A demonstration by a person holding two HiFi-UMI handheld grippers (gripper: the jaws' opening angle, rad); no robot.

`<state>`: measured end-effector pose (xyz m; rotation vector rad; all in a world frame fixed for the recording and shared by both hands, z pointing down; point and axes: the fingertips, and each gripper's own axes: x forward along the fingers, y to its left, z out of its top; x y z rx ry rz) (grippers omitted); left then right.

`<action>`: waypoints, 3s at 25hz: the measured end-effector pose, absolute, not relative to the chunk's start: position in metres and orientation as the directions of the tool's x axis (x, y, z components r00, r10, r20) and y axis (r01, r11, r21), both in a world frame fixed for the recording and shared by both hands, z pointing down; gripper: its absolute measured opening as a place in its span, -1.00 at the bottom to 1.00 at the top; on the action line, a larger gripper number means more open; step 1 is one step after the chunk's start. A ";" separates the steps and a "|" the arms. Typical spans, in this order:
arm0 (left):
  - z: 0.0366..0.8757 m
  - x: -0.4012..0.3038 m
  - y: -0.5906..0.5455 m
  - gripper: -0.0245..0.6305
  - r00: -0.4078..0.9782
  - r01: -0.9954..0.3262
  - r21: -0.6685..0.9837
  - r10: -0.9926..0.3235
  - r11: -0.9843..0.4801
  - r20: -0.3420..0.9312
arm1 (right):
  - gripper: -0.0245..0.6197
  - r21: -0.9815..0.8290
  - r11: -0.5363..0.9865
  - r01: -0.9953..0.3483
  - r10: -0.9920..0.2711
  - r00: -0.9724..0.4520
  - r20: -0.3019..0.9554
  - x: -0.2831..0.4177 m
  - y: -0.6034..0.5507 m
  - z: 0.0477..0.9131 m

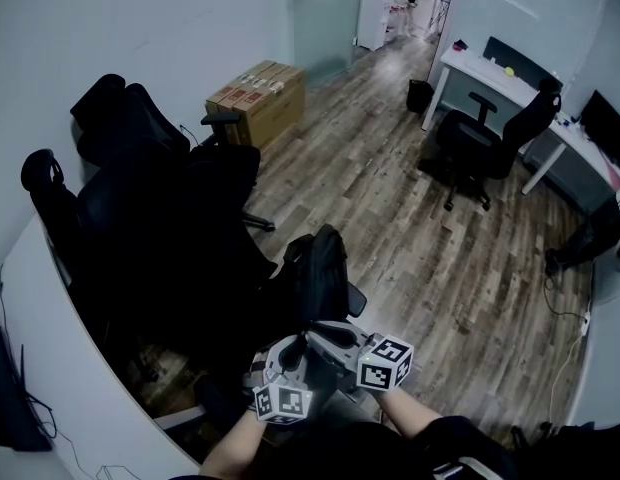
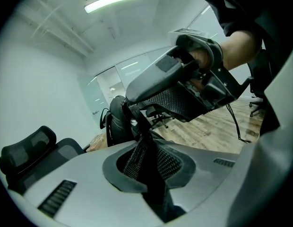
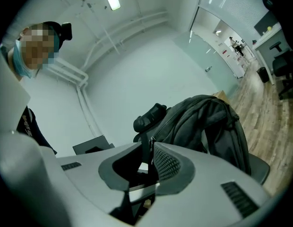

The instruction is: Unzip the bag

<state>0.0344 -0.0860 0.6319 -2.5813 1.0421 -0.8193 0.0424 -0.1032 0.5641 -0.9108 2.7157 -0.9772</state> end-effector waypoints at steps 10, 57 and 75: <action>0.634 0.035 -0.080 -0.73 0.578 -0.563 -0.421 -0.703 -0.711 0.414 | -0.77 -0.780 0.490 -0.389 -0.536 -0.840 0.083 0.046 -0.102 0.574; 0.626 -0.059 -0.082 -0.76 0.433 -0.738 -0.331 -0.788 -0.589 0.437 | -0.78 -0.454 0.867 -0.208 -0.011 -0.917 0.399 0.016 -0.147 0.546; 0.621 -0.107 -0.111 -0.76 0.312 -0.849 -0.262 -0.835 -0.459 0.454 | -0.78 -0.405 0.888 -0.220 -0.034 -0.908 0.418 0.002 -0.229 0.541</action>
